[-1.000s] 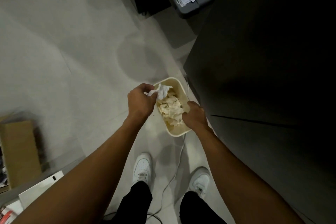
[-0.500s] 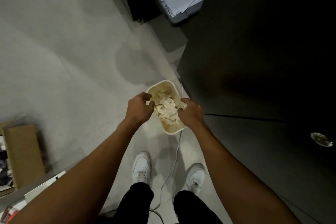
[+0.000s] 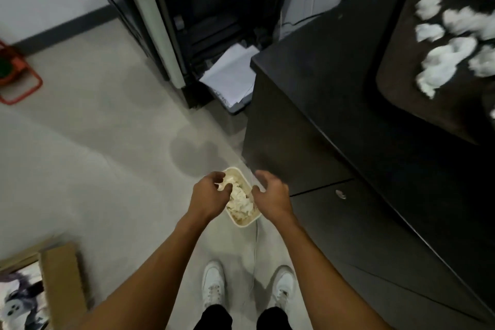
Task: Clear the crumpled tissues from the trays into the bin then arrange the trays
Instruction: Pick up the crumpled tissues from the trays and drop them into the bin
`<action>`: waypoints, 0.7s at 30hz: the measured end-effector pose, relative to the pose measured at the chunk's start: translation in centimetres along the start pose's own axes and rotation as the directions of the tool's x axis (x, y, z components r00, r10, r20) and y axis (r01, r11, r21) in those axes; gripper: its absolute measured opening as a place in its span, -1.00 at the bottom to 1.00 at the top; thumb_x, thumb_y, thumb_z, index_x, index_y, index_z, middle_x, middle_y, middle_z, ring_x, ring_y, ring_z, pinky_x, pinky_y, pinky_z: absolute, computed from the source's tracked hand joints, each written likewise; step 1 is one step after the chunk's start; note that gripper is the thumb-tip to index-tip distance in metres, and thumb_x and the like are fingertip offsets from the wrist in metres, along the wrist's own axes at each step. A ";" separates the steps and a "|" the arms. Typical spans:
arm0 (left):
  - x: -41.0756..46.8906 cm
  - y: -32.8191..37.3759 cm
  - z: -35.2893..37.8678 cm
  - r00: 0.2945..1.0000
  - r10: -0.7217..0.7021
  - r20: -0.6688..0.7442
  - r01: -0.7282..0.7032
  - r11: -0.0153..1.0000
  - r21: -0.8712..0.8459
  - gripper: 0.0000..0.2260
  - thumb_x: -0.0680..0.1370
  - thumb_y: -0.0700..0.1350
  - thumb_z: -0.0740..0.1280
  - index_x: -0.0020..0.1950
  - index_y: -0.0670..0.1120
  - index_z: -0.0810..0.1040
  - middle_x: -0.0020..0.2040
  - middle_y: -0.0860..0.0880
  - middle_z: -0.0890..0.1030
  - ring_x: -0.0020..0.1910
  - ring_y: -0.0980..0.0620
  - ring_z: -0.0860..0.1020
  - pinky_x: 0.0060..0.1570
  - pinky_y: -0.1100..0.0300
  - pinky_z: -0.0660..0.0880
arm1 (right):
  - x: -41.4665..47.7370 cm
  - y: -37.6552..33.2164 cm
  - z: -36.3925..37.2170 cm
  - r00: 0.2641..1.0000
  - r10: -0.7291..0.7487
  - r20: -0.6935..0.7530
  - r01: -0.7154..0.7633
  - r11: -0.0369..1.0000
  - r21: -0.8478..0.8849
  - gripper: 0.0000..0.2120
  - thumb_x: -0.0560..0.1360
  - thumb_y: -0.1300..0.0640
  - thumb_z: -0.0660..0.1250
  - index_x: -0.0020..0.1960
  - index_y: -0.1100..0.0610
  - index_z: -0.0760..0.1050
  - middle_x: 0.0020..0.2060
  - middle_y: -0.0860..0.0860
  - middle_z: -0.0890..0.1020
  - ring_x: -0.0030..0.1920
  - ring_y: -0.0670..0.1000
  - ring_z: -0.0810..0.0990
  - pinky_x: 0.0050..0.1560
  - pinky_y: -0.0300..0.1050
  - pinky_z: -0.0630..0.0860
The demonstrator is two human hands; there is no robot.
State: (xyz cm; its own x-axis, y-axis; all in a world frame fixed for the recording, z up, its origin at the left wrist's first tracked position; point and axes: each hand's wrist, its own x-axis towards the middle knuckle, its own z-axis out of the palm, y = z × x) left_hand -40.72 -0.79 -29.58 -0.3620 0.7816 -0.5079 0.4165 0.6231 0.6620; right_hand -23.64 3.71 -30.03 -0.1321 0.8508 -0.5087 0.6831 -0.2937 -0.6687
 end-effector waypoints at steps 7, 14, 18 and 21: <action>-5.9 9.8 -4.4 0.991 0.124 0.051 -0.122 0.992 -0.033 -0.68 0.60 -0.04 0.40 0.34 -0.04 0.55 0.23 0.00 0.60 0.16 0.00 0.57 0.13 0.13 0.53 | -7.6 -6.7 -8.3 0.982 -0.073 -0.172 0.085 0.995 0.061 -0.57 0.55 0.17 0.39 0.40 -0.02 0.52 0.28 -0.02 0.61 0.34 0.00 0.52 0.35 -0.15 0.45; -11.7 19.3 -5.8 0.942 0.324 0.090 -0.320 0.946 -0.059 -0.72 0.56 -0.05 0.45 0.26 -0.03 0.59 0.09 0.05 0.64 0.09 0.07 0.61 0.14 0.21 0.49 | -14.8 -10.5 -17.4 0.915 -0.105 -0.390 0.171 0.975 0.139 -0.61 0.54 0.17 0.42 0.36 0.02 0.56 0.18 -0.06 0.65 0.20 -0.11 0.59 0.28 -0.22 0.49; -14.7 24.6 -5.4 0.878 0.457 0.142 -0.454 0.889 -0.058 -0.71 0.56 -0.04 0.45 0.27 -0.04 0.59 0.09 0.04 0.64 0.09 0.09 0.60 0.13 0.23 0.48 | -18.2 -10.8 -22.1 0.851 -0.099 -0.515 0.219 0.959 0.179 -0.63 0.54 0.17 0.43 0.34 0.05 0.57 0.12 -0.08 0.66 0.12 -0.14 0.59 0.17 -0.36 0.43; -16.7 28.3 -4.3 0.828 0.535 0.167 -0.534 0.844 -0.056 -0.70 0.56 -0.03 0.45 0.27 -0.03 0.58 0.10 0.04 0.64 0.10 0.09 0.59 0.10 0.25 0.46 | -20.3 -10.1 -25.2 0.796 -0.077 -0.600 0.240 0.951 0.196 -0.63 0.52 0.17 0.45 0.32 0.04 0.58 0.07 -0.08 0.66 0.11 -0.14 0.61 0.18 -0.32 0.47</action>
State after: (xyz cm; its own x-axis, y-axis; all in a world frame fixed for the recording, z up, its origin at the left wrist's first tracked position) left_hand -26.46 3.62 0.00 0.0624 0.9853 -0.1588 0.4976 0.1072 0.8607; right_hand -9.74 0.42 0.68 0.2734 0.9615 -0.0278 0.4772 -0.1607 -0.8640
